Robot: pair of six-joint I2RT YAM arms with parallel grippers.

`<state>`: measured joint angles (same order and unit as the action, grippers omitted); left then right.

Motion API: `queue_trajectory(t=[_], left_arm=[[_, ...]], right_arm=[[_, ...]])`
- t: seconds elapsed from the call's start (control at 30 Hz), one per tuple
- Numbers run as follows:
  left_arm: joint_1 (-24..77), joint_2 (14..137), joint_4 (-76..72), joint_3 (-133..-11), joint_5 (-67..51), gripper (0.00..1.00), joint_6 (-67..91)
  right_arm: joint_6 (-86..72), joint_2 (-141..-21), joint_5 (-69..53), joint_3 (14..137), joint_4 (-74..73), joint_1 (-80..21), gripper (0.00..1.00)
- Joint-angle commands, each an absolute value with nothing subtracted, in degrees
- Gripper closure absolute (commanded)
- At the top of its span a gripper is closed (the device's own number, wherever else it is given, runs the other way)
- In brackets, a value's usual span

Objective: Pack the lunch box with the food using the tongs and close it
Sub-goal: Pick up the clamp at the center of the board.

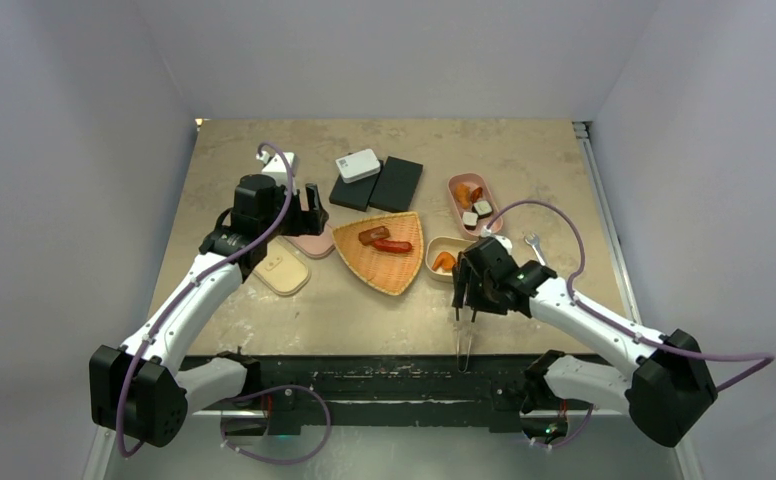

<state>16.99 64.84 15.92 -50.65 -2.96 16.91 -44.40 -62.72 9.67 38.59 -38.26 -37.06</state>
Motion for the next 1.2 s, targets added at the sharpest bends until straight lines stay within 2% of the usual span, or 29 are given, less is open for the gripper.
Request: queue_trajectory(t=[0.0,0.13,0.3,0.5,0.67,0.77,0.9,1.17], left_arm=[[17.1,64.3,13.6,-50.1,-4.4,0.22,17.1],[17.1,64.2,13.5,-50.0,-5.1,0.22,17.0],[17.1,64.0,13.0,-50.1,-6.5,0.22,17.1],[17.1,63.2,10.9,-49.3,-10.7,0.22,19.4],[17.1,63.4,4.5,-46.2,-19.7,0.23,27.0],[17.5,63.3,-2.1,-42.5,-24.8,0.23,33.1],[21.1,62.4,-7.4,-40.3,-26.0,0.24,38.3],[28.4,64.2,-16.3,-39.8,-31.1,0.24,44.7]], right_arm=[[-45.5,-64.1,9.8,37.0,-33.0,-36.9,0.31],[-46.0,-66.0,8.5,35.0,-28.2,-37.0,0.32],[-46.9,-66.4,10.1,34.6,-26.8,-37.9,0.39],[-47.5,-61.9,10.0,34.7,-26.3,-38.6,0.54],[-44.3,-58.4,8.4,36.0,-25.9,-39.4,0.63],[-41.4,-56.4,6.1,37.1,-23.6,-39.8,0.65],[-35.7,-56.1,1.4,39.4,-17.8,-41.4,0.66],[-22.9,-64.5,-13.6,46.8,-4.9,-45.1,0.66]])
